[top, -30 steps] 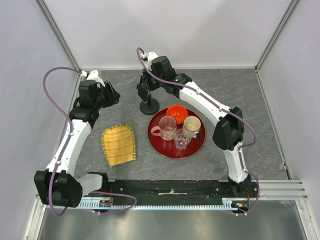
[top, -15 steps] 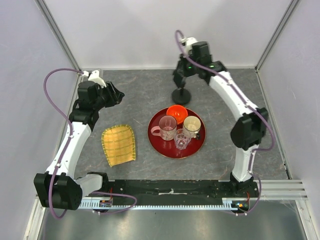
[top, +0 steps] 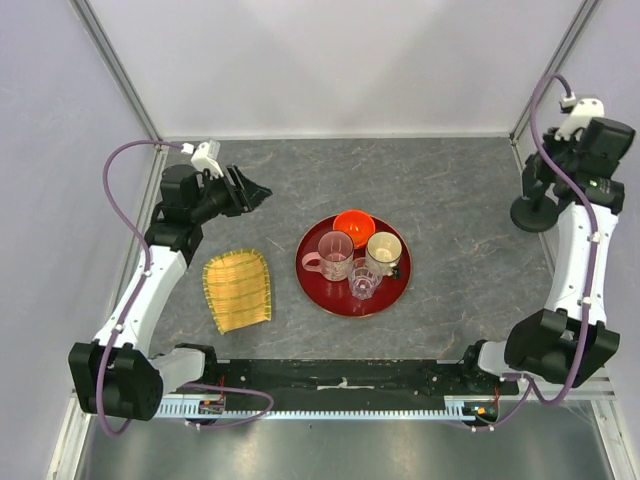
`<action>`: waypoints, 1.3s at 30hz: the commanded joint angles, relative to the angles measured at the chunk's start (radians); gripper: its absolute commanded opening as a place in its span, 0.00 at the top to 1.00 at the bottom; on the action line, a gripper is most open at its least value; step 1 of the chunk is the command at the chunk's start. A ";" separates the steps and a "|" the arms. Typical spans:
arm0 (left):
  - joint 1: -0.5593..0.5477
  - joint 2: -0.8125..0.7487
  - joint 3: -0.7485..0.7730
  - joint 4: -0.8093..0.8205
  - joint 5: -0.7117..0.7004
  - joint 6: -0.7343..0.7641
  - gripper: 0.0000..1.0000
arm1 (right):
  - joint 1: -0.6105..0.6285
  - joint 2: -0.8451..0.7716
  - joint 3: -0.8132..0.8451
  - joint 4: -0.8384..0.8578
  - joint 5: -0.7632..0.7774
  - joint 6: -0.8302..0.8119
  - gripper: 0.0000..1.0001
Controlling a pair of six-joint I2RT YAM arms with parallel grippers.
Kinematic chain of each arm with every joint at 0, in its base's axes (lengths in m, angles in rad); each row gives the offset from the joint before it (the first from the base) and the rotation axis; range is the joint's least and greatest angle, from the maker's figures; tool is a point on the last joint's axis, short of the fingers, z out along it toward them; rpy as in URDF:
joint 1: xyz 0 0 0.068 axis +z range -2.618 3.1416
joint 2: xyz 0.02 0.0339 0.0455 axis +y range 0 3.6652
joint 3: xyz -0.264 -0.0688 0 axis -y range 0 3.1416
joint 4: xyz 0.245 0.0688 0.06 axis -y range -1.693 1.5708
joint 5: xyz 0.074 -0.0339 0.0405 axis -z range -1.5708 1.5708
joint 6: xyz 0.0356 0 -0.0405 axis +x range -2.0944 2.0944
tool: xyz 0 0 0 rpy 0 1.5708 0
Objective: Place the phone on the phone stand
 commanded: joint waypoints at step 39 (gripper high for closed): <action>-0.398 0.073 0.039 -0.033 -0.023 0.034 0.40 | -0.090 0.542 0.388 0.159 -0.357 -0.175 1.00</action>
